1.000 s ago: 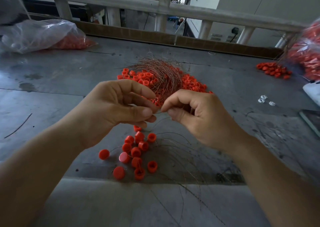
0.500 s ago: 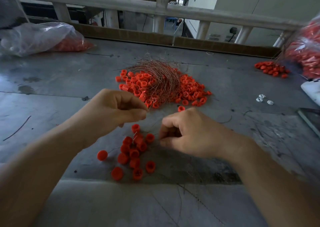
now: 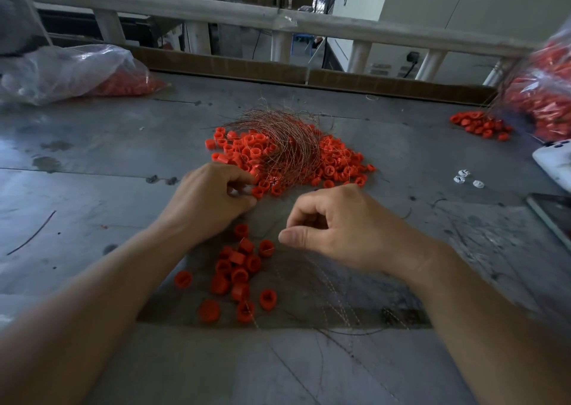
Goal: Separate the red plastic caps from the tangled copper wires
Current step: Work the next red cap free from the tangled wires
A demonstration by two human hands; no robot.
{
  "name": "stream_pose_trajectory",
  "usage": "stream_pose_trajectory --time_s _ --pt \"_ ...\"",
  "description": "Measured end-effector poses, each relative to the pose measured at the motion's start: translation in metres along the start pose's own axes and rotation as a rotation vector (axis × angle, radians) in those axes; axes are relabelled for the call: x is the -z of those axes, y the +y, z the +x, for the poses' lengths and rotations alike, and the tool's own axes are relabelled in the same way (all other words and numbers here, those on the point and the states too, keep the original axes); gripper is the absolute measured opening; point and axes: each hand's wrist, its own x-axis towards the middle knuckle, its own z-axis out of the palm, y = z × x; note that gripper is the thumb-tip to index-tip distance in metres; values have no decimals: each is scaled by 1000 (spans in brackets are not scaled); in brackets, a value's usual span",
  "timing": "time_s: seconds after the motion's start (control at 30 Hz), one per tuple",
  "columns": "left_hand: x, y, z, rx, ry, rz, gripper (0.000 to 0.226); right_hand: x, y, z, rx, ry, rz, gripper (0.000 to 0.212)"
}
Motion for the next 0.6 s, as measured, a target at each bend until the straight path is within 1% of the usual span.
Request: stream_pose_trajectory --time_s 0.07,0.23,0.3,0.37,0.43,0.53,0.6 --pt "-2 1 0 -18 -1 24 26 -1 0 0 3 3 0 18" --pt "-2 1 0 -47 3 29 7 -3 1 2 -13 3 -15 19" --pt "0 1 0 -46 -9 34 5 -3 2 2 -20 10 -9 18" --pt "3 2 0 -24 0 25 9 -1 3 1 -30 17 -8 17" --pt "8 1 0 40 16 -67 14 0 5 2 -39 37 -16 18" --pt "13 4 -1 145 -18 -347 9 1 7 3 -48 64 -41 17" --pt "14 7 -3 120 -46 -402 8 1 7 3 -46 62 -59 17"
